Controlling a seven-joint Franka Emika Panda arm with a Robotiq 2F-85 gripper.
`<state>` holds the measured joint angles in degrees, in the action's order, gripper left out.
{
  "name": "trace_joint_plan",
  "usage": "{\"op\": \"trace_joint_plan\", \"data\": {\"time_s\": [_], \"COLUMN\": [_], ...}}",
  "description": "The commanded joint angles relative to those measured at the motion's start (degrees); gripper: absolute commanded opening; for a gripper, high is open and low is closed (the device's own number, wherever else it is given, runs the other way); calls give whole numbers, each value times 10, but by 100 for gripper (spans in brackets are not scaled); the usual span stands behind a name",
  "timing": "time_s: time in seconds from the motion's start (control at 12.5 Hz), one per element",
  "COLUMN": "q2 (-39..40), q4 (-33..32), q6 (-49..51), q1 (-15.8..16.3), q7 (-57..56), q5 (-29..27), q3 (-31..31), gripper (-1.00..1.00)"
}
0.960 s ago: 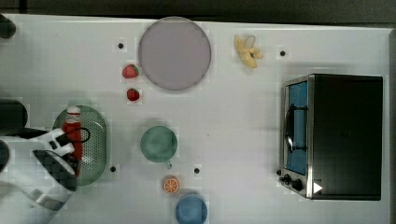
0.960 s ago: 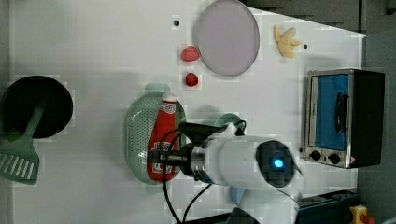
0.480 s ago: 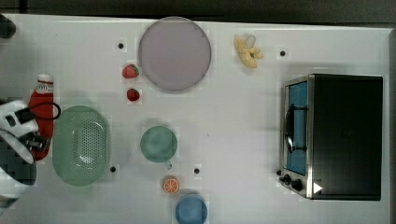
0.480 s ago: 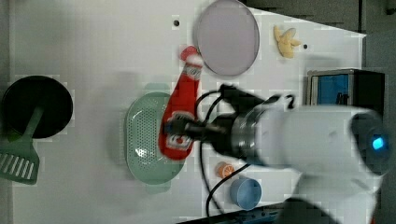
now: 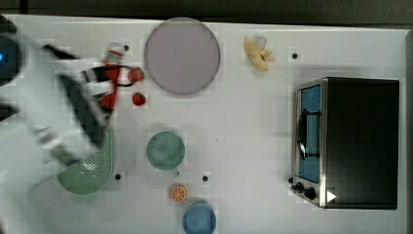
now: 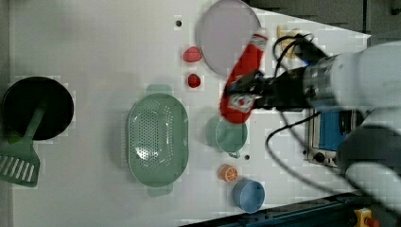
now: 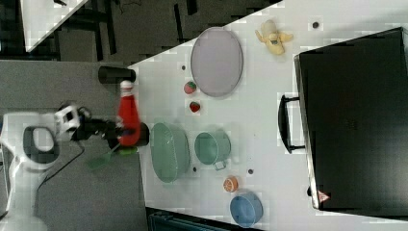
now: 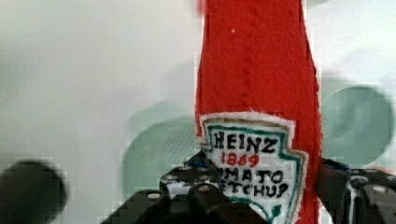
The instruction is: Pick ketchup from strainer and place it on the table
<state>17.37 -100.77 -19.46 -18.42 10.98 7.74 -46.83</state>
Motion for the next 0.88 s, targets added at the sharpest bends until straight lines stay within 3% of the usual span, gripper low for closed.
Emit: {"op": "trace_joint_plan", "data": {"time_s": [0.08,0.56,0.88], "q2": [-25,-35,-35], "q4": [12,-29,-108], "q6": [6,1,-60], "q1": [-65,-95,-99], "q7": [-67,-229,-240], "q5": [16,21,21], "q3": [41,124,160], "gripper": [18,18,18]}}
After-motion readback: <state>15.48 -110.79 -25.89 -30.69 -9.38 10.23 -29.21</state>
